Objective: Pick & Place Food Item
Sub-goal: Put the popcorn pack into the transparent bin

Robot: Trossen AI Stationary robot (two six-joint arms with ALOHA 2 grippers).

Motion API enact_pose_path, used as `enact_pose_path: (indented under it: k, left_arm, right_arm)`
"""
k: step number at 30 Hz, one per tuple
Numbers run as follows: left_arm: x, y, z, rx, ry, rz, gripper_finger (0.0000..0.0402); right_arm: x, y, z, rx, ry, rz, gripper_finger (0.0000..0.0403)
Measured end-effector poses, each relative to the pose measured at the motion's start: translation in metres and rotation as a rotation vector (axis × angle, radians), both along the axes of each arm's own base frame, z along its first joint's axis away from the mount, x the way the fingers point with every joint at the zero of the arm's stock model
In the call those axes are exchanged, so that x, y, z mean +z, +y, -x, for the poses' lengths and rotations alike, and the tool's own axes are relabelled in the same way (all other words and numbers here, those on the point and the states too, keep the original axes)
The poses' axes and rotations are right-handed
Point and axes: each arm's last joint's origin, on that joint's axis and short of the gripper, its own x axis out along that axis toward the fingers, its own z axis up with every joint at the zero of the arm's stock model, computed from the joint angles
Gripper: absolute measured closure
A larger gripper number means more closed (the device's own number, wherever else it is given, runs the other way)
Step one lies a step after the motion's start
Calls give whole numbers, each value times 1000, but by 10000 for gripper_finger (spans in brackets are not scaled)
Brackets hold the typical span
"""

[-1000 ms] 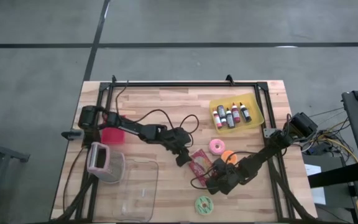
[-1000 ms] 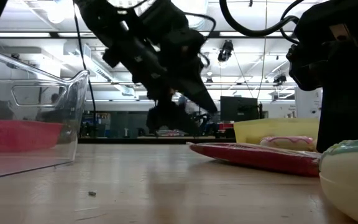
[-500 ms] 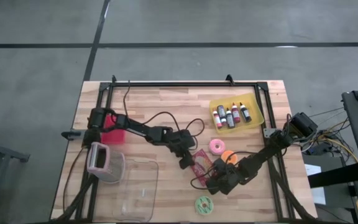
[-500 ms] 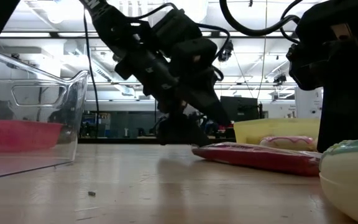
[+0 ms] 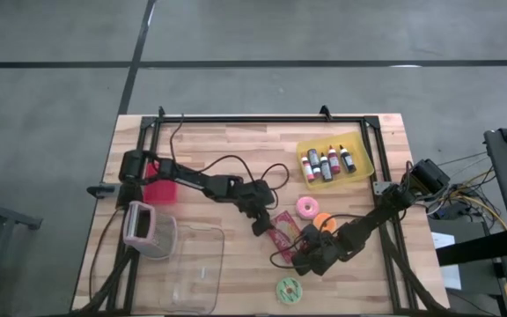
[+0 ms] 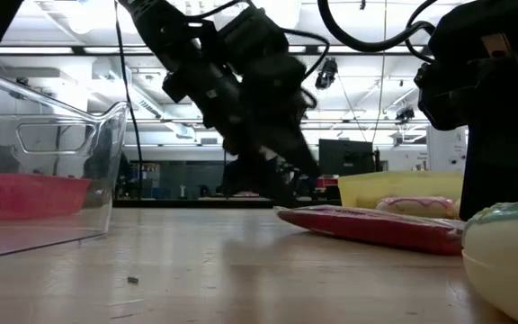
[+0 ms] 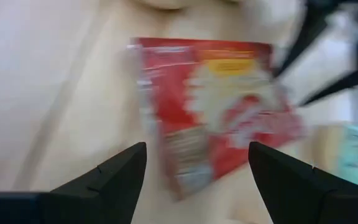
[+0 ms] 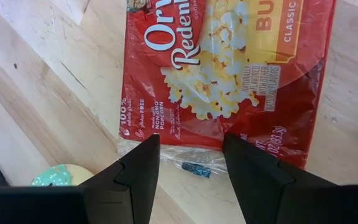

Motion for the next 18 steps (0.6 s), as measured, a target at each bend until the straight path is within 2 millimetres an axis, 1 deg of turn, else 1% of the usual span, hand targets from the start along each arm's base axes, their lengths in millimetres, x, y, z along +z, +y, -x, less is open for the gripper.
enact_pose_path:
  k: [3, 7, 13, 18]
  left_arm:
    - [-5, 3, 5, 34, 57, -37, 113]
    - [-3, 0, 3, -10, 40, 34, 113]
    - [-3, -1, 4, 7, 47, 32, 113]
    - [-14, -3, 3, 14, 78, 39, 113]
  right_arm:
    - [0, 0, 0, 0, 0, 0, 225]
    - [0, 0, 0, -1, 0, 0, 225]
    - [0, 0, 0, -1, -1, 0, 225]
    - [0, 0, 0, -1, -1, 0, 225]
